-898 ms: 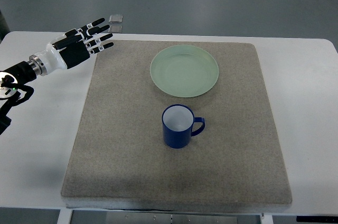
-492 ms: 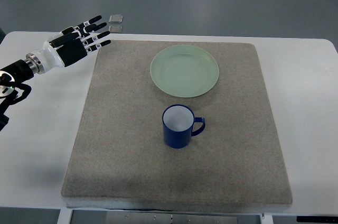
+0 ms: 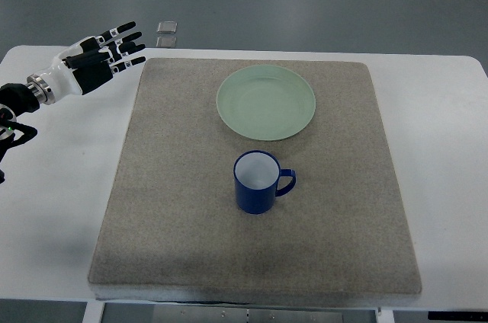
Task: Place cup left of plate with left hand
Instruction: 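Move the left hand from its raised pose down toward the pad, then reach the left hand toward the blue mug, fingers open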
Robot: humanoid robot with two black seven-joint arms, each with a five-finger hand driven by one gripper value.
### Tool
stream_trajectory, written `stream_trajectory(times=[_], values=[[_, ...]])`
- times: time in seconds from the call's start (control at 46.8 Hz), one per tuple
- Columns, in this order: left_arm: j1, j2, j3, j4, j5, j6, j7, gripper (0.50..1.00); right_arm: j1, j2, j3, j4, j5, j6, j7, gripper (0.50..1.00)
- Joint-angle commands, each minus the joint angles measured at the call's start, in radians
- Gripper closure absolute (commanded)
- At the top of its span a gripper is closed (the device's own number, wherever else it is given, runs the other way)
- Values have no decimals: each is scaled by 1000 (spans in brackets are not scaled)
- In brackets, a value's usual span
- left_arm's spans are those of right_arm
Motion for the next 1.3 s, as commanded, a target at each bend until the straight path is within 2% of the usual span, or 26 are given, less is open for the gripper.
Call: stream_trajectory(times=[0.0,0.086,0.192,0.363,0.449,0.791,1.005,1.283], values=[[10,40,0,-58,48,-1,-48,501,0,0,0,0,0,0,0,568],[26,89,1,-143,69,-1,-62,501,0,0,0,0,0,0,0,568],[102,97,-6,-262,164,-1,-80,501,0,0,0,0,0,0,0,568],[217,92,-2,-389,387,-1,-212,501,0,0,0,0,0,0,0,568],[257,89,0,-421,439,-1,-250,501,0,0,0,0,0,0,0,568],[343,46,0,-457,491,-1,-293,501,0,0,0,0,0,0,0,568],[371,-10,3,-509,583,-1,-295,501,0,0,0,2,0,0,0,568],[374,-15,70,-565,617,-1,-295,501,0,0,0,0,0,0,0,568]])
